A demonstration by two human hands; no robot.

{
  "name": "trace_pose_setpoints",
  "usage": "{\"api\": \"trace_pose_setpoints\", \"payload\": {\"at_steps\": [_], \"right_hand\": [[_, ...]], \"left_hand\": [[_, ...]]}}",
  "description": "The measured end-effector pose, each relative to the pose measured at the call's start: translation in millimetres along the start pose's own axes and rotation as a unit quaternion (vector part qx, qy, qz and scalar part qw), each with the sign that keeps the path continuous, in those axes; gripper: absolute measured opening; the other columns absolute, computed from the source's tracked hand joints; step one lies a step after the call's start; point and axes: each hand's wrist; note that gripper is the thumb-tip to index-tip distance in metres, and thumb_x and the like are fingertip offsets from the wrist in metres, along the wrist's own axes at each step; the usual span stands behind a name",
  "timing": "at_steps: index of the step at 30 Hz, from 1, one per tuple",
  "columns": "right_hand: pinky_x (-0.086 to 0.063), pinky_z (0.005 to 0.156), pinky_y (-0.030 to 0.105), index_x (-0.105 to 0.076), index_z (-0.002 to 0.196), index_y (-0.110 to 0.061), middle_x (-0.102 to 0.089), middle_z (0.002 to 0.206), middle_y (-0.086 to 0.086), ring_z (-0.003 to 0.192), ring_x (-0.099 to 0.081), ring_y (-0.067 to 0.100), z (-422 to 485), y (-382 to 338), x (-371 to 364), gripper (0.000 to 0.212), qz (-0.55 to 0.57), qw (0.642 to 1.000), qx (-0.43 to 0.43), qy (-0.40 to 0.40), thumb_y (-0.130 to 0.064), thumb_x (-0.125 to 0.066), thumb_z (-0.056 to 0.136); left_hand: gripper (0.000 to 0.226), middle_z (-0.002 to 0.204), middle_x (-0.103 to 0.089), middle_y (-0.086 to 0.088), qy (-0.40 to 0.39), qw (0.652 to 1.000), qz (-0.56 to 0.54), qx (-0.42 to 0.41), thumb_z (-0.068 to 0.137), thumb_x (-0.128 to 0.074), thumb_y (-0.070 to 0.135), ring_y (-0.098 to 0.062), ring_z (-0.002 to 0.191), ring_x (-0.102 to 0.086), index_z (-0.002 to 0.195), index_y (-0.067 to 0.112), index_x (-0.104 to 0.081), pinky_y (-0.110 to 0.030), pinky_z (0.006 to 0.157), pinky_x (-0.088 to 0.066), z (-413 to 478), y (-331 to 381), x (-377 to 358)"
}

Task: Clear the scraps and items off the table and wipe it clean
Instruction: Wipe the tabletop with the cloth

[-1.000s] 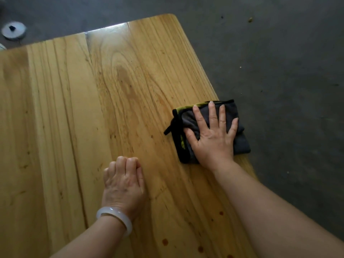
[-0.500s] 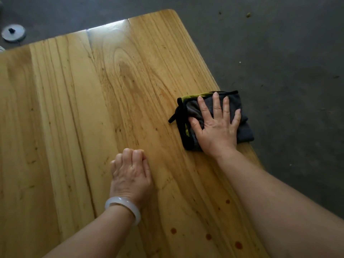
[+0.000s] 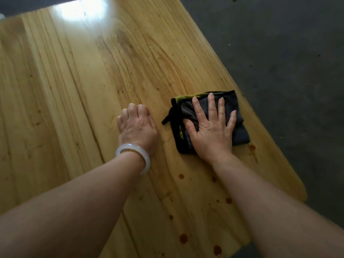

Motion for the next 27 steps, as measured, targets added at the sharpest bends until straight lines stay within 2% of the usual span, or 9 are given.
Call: {"api": "trace_pose_setpoints", "payload": {"at_steps": [7, 12, 16, 19, 27], "right_hand": [[0.017, 0.116, 0.059, 0.013, 0.154, -0.042, 0.027, 0.162, 0.001, 0.147, 0.029, 0.026, -43.6, -12.8, -13.0, 0.064, 0.011, 1.000, 0.014, 0.000, -0.061, -0.015, 0.100], [0.015, 0.115, 0.061, 0.012, 0.154, -0.042, 0.024, 0.163, 0.003, 0.147, 0.028, 0.028, -49.9, -13.6, -19.6, 0.071, -0.003, 0.999, 0.051, -0.003, -0.066, 0.000, 0.089], [0.014, 0.116, 0.061, 0.003, 0.156, -0.042, 0.017, 0.165, 0.003, 0.149, 0.024, 0.027, -30.1, -2.7, -15.6, 0.071, -0.026, 0.993, 0.118, 0.003, -0.068, -0.008, 0.090], [0.013, 0.116, 0.061, 0.004, 0.155, -0.045, 0.017, 0.165, 0.001, 0.149, 0.024, 0.025, -7.7, 2.4, -7.4, 0.072, -0.041, 0.988, 0.147, -0.009, -0.070, -0.006, 0.088], [0.014, 0.116, 0.060, 0.005, 0.154, -0.046, 0.020, 0.164, 0.000, 0.149, 0.024, 0.025, 52.2, -10.4, 9.1, 0.067, -0.035, 0.992, 0.124, -0.006, -0.068, -0.017, 0.095]], "left_hand": [[0.018, 0.110, -0.042, -0.009, 0.012, 1.000, 0.000, -0.006, 0.094, -0.033, 0.024, -0.028, 0.101, -0.038, 0.103, 0.015, -0.046, -0.038, 0.092, -0.026, 3.6, -2.5, -3.1], [0.018, 0.111, -0.043, -0.011, 0.014, 1.000, 0.005, 0.002, 0.094, -0.034, 0.023, -0.029, 0.101, -0.039, 0.103, 0.013, -0.047, -0.040, 0.092, -0.026, 4.8, -2.1, -1.6], [0.017, 0.111, -0.043, -0.010, 0.007, 1.000, 0.009, 0.011, 0.095, -0.034, 0.023, -0.029, 0.101, -0.038, 0.103, 0.014, -0.047, -0.039, 0.092, -0.025, 2.8, -0.2, 0.2], [0.017, 0.109, -0.043, -0.009, 0.006, 1.000, 0.007, 0.009, 0.095, -0.035, 0.024, -0.027, 0.099, -0.038, 0.102, 0.015, -0.047, -0.037, 0.090, -0.024, 1.6, 0.4, 0.7], [0.019, 0.108, -0.044, -0.007, 0.016, 1.000, 0.007, 0.004, 0.094, -0.035, 0.025, -0.026, 0.099, -0.039, 0.104, 0.016, -0.048, -0.035, 0.091, -0.024, 0.9, -0.8, 0.1]]}}
Point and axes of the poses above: each hand's wrist, its own z-axis towards the middle knuckle, its own x-axis out of the back of the hand, y = z × x
